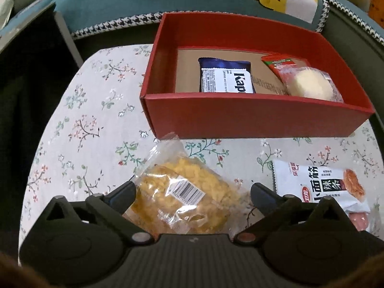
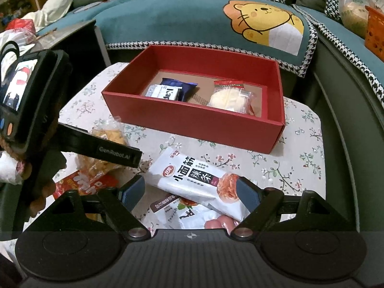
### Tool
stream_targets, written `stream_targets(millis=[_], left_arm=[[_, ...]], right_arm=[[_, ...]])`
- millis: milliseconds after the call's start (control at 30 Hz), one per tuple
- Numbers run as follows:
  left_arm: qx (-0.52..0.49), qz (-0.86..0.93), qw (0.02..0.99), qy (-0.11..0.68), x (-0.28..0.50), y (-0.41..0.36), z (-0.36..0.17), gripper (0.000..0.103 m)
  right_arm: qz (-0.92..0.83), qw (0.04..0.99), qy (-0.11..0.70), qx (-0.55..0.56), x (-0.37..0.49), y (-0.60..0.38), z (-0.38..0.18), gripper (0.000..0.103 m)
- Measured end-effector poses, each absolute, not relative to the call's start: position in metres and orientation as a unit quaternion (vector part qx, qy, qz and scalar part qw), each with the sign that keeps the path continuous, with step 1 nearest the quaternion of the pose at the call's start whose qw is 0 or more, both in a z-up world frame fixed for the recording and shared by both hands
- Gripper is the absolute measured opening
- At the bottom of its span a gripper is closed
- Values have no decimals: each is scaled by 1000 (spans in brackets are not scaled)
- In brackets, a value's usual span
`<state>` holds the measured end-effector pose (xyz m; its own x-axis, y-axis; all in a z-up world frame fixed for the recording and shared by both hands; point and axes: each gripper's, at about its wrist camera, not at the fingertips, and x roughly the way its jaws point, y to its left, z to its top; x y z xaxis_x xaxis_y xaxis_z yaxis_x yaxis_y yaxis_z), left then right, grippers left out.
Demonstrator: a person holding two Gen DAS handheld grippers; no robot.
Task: Organize snacks
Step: 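Close the left tool on the yellow bagged cracker snack and lift it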
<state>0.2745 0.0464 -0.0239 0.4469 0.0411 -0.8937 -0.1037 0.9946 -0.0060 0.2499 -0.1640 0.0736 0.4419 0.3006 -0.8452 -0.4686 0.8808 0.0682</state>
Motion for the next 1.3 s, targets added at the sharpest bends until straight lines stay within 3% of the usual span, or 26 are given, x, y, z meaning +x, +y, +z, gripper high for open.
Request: stream_targets(millis=[233,400,533,733,933,1100,1300], left_arm=[[-37,28,856,515,253,52,-15,103],[-39,12,844,534,235,60,-11,97],[-52,-7,852,521,238,74,-2,103],[-68,-45,849,522,268,87,-6,103],[18,-65,843,534,289,76,-25,103],[-12,-94,834,544,298,77,-28,103],[73,-113,829,544,283,43,-32,103]], right_arm=[[234,843,475,-90,248,-162,76,88],[249,844,466,-93,241,-158,83,88],[250,843,467,-91,240,-158,84,88],[249,834,485,-83,245,-157,74,89],[248,823,505,-80,251,-154,61,89],[250,813,520,-76,253,-152,52,89],[242,810,528,-77,256,-155,48,89]])
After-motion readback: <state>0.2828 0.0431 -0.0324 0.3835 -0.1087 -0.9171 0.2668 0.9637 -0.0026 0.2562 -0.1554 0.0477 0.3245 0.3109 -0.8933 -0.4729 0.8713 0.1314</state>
